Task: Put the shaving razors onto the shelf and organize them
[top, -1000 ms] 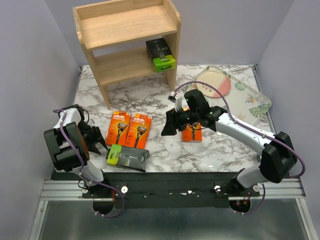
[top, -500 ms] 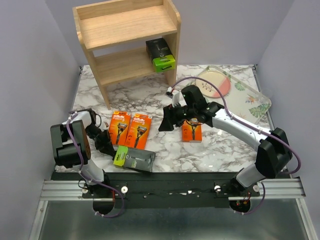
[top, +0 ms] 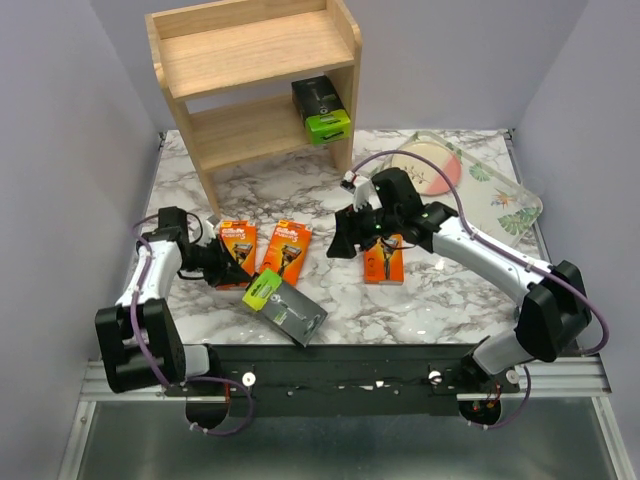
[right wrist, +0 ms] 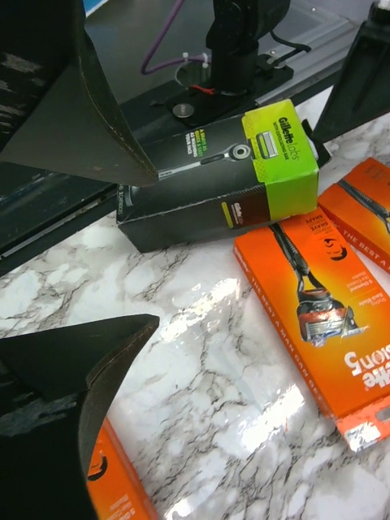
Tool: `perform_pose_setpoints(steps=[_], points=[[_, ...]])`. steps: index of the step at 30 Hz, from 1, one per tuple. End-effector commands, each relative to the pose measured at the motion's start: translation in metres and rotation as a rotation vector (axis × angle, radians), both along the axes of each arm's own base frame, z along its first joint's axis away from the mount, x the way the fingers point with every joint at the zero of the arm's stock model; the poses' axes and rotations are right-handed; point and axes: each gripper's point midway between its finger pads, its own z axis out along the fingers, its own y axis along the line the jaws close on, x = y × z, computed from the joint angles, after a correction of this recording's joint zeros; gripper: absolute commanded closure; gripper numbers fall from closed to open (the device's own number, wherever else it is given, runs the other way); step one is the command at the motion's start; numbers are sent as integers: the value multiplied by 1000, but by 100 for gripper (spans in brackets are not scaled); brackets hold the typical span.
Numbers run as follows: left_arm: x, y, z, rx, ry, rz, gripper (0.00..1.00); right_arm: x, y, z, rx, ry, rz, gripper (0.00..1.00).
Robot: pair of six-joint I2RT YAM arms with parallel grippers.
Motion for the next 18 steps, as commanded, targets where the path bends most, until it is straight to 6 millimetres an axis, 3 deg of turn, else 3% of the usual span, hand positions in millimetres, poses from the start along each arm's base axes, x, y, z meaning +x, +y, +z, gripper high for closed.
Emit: perform_pose_setpoints(steps=[1,4,11,14,16,18], points=[[31,-27,41,-182,-89,155,100,4,-26,-1,-66,-70,-36,28],[52,-26,50,-197,-102,214,100,8,-34,1,-84,-105,-54,28],[146,-12,96,-283,-226,385,100,14,-34,12,-77,-151,-60,27],[155,-8,92,-276,-195,421,100,14,-28,15,-58,-130,-51,27],[148,0,87,-249,-163,447,100,9,-22,19,-22,-108,-24,27],[134,6,81,-218,-171,429,81,0,-17,22,18,-79,1,27]])
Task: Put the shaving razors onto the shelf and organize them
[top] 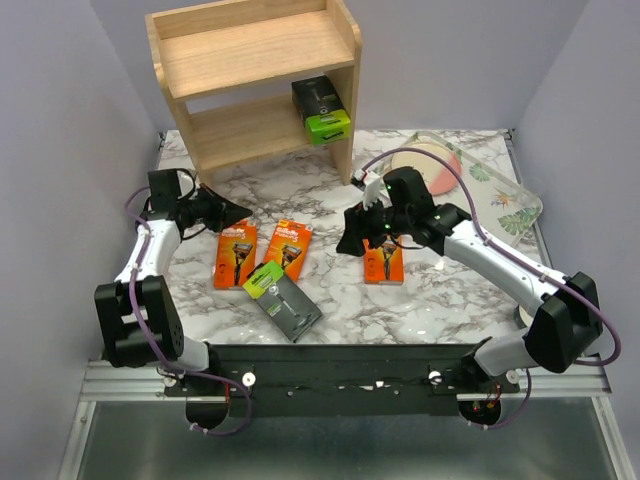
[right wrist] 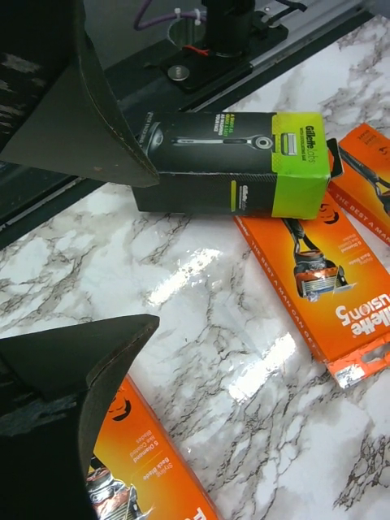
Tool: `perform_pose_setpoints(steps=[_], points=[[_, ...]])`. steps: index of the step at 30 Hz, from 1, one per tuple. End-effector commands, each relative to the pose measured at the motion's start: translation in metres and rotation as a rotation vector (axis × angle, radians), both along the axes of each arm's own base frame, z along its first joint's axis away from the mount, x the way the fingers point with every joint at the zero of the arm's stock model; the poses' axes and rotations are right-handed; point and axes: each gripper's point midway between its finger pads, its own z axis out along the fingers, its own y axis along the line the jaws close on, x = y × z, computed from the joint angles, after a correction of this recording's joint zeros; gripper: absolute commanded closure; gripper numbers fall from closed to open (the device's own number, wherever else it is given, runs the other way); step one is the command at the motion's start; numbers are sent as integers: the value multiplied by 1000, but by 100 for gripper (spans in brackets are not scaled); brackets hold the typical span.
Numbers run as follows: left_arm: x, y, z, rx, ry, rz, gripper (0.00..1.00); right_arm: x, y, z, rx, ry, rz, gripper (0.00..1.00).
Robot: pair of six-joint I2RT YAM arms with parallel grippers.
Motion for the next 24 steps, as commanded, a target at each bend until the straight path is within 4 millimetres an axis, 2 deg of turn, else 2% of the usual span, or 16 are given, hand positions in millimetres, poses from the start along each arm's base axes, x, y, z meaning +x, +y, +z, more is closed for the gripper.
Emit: perform_pose_setpoints(steps=[1,2,5,6,8,10,12,14,16,17,19,23,24], points=[[-17,22,-4,28,29,54,71,-16,15,13,88,58,69,27],[-31,22,-12,39,74,46,53,-22,19,12,99,72,79,26],[-59,28,-33,182,59,-18,41,-52,25,-14,81,196,93,24],[-66,31,-44,230,56,-19,40,-64,23,-32,66,298,60,24],[-68,32,-56,269,58,-18,35,-79,23,-48,71,406,40,22],[-73,29,-72,292,95,-38,34,-90,22,-66,53,477,14,20],[-78,20,-85,303,135,-73,33,-94,21,-76,47,536,-28,15],[-81,13,-89,277,154,-73,33,-103,20,-90,50,589,-25,13],[-88,8,-98,266,184,-75,33,-111,23,-95,80,649,-11,12],[-89,7,-99,256,187,-70,33,-111,26,-104,99,661,-6,11],[-93,4,-102,251,204,-74,33,-114,33,-101,145,695,22,10],[-102,2,-107,238,221,-64,35,-108,49,-111,188,727,58,9],[-107,1,-111,230,235,-60,35,-108,53,-120,177,771,53,9]])
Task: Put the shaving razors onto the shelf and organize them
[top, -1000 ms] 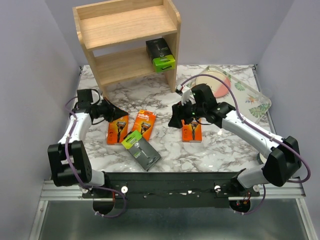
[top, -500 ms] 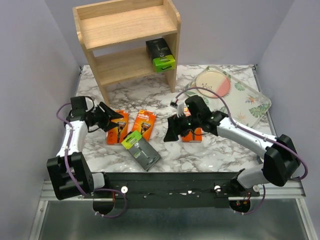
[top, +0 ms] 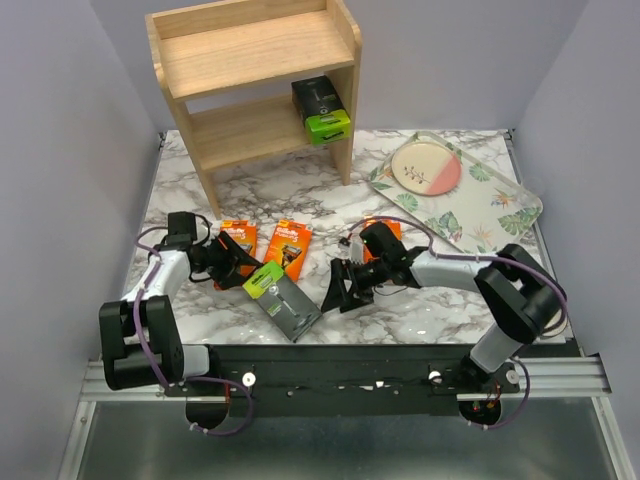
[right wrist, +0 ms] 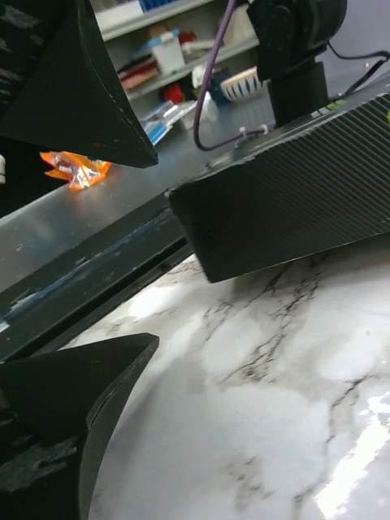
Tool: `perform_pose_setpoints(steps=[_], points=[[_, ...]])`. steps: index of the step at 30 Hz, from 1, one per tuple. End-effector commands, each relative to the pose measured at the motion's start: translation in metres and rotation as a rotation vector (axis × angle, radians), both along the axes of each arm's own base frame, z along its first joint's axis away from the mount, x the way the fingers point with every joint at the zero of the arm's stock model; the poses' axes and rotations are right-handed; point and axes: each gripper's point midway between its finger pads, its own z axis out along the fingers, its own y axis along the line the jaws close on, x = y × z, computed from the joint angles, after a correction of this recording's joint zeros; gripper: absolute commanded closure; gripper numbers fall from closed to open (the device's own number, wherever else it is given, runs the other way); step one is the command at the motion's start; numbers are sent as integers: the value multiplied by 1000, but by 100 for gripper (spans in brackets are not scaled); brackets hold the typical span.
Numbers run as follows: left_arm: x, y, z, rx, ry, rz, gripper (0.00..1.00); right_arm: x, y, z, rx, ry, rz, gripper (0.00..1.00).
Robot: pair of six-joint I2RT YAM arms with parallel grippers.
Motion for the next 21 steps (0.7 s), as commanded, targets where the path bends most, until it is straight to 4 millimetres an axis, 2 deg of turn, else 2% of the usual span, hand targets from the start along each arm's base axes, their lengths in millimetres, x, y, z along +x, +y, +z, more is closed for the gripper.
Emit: perform_pose_setpoints(steps=[1,3,5,7,13,16,17,18,19,20,21], points=[[-9,-1,-7,2,9,28,36,3,31,1,139,83,48,9],[-15,-4,-11,-7,22,33,37,1,41,-5,163,112,67,8],[-17,-4,-12,-8,16,39,39,-4,52,0,205,114,118,6],[-19,-5,-15,-15,20,44,40,-15,59,-5,195,141,154,5],[-18,-4,-17,-11,13,56,43,-23,60,-14,178,176,163,6],[-16,-3,-15,-3,-1,57,43,-24,61,-5,213,138,202,27],[-14,-2,-13,-1,-15,56,43,-27,57,-3,184,151,211,37],[-10,-1,-7,11,-50,38,42,-16,62,6,204,53,257,44],[-7,-1,-1,22,-86,19,41,-13,61,10,188,18,280,48],[-7,0,4,35,-101,-3,38,-18,52,9,137,36,303,57],[0,3,16,69,-171,-51,36,-4,54,29,207,-114,384,63]])
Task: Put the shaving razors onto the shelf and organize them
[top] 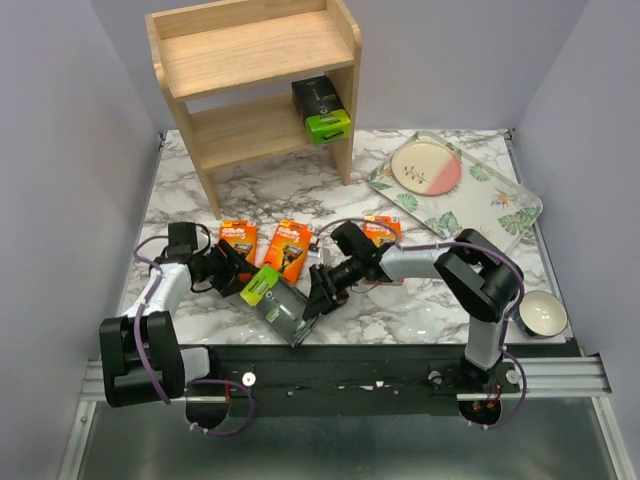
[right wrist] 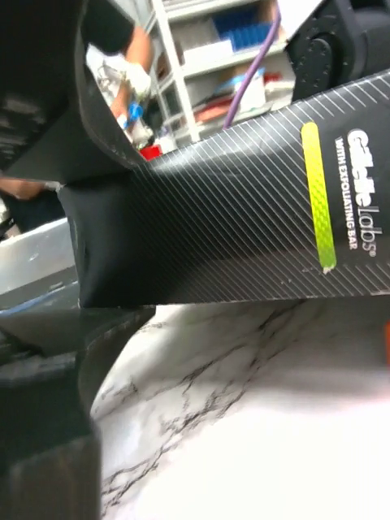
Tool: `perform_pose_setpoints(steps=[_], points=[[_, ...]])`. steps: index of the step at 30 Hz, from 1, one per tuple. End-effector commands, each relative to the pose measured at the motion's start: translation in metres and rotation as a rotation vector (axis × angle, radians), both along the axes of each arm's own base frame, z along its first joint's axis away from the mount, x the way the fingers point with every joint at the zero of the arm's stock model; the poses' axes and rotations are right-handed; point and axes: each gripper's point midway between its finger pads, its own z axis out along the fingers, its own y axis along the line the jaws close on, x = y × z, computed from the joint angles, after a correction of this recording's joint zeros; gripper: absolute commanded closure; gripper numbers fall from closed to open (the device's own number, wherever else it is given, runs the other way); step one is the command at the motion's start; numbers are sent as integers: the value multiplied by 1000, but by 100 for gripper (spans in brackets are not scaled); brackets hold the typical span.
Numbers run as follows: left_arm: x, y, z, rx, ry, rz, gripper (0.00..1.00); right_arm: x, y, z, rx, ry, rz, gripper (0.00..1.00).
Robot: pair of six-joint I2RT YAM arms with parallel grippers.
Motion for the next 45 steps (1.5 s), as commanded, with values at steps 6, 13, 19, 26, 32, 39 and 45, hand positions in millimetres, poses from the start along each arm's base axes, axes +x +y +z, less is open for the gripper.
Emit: perform_pose_setpoints(steps=[6,13,19,26,32,39,45], points=[[30,6,90,169,-438,-262,13,37,-41,71,135,-536,480,77],[31,-2,166,379,-833,-535,1,68,-73,88,79,-789,668,74],[25,-8,209,533,-1093,-873,1,87,-89,92,15,-974,756,73],[-11,-57,196,463,-1180,-1279,1,115,-84,123,-18,-1158,755,72],[-29,-96,171,418,-1238,-1379,1,134,-83,148,-42,-1295,769,72],[-29,-121,160,418,-1246,-1358,1,138,-75,168,-28,-1315,721,71],[-21,-127,158,418,-1254,-1322,16,139,-70,185,-11,-1347,690,71]])
